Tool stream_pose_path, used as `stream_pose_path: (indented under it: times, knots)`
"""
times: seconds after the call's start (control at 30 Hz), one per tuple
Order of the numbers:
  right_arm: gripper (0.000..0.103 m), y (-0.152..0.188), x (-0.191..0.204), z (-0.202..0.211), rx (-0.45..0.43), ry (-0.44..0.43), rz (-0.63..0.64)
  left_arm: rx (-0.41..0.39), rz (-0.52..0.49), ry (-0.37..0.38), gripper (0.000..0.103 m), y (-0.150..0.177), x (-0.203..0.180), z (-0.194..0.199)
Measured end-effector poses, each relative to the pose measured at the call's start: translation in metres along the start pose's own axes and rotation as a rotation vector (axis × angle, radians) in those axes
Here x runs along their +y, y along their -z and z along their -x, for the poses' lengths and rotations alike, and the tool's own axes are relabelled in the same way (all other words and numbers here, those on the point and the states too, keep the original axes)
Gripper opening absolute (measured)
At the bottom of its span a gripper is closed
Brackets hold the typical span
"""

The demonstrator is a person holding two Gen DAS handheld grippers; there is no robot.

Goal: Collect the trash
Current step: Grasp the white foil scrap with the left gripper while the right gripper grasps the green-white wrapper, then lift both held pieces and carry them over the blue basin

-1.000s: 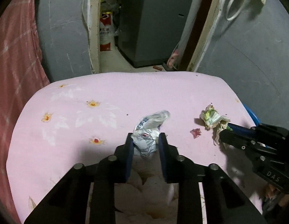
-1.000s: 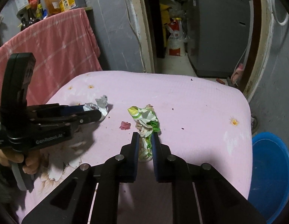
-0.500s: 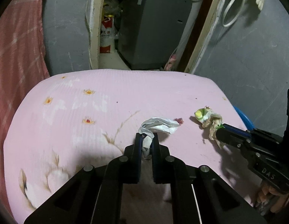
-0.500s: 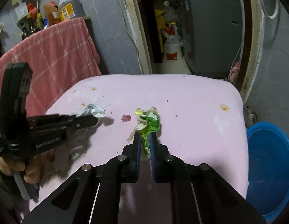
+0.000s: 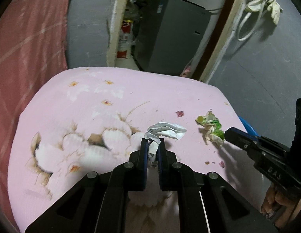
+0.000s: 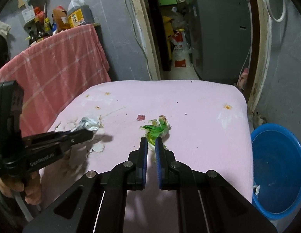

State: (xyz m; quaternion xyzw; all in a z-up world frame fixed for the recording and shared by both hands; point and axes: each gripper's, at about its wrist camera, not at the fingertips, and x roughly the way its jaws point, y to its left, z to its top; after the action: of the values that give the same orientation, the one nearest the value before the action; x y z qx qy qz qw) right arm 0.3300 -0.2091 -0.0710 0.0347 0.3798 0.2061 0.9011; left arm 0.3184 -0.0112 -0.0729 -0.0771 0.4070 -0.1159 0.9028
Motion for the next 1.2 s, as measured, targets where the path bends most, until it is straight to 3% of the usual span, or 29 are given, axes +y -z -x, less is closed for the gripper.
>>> stream_pose_path:
  times: [0.13, 0.43, 0.67, 0.83, 1.2]
  knots:
    - [0.04, -0.002, -0.002, -0.01, 0.009, -0.015, -0.037, -0.023, 0.06, -0.054, 0.007, 0.004, 0.014, 0.007]
    - [0.047, -0.011, 0.017, -0.045, 0.092, 0.013, 0.055, -0.109, 0.165, -0.121, 0.007, 0.011, 0.043, 0.023]
    - [0.044, -0.012, 0.018, -0.054, 0.121, 0.052, 0.068, -0.102, 0.167, -0.123, 0.007, 0.013, 0.045, 0.025]
    - [0.023, -0.012, 0.016, -0.054, 0.117, 0.058, 0.064, -0.097, 0.165, -0.119, 0.007, 0.015, 0.047, 0.024]
    - [0.015, -0.008, 0.013, -0.03, 0.036, 0.024, 0.056, -0.114, 0.15, -0.108, 0.007, 0.013, 0.035, 0.021]
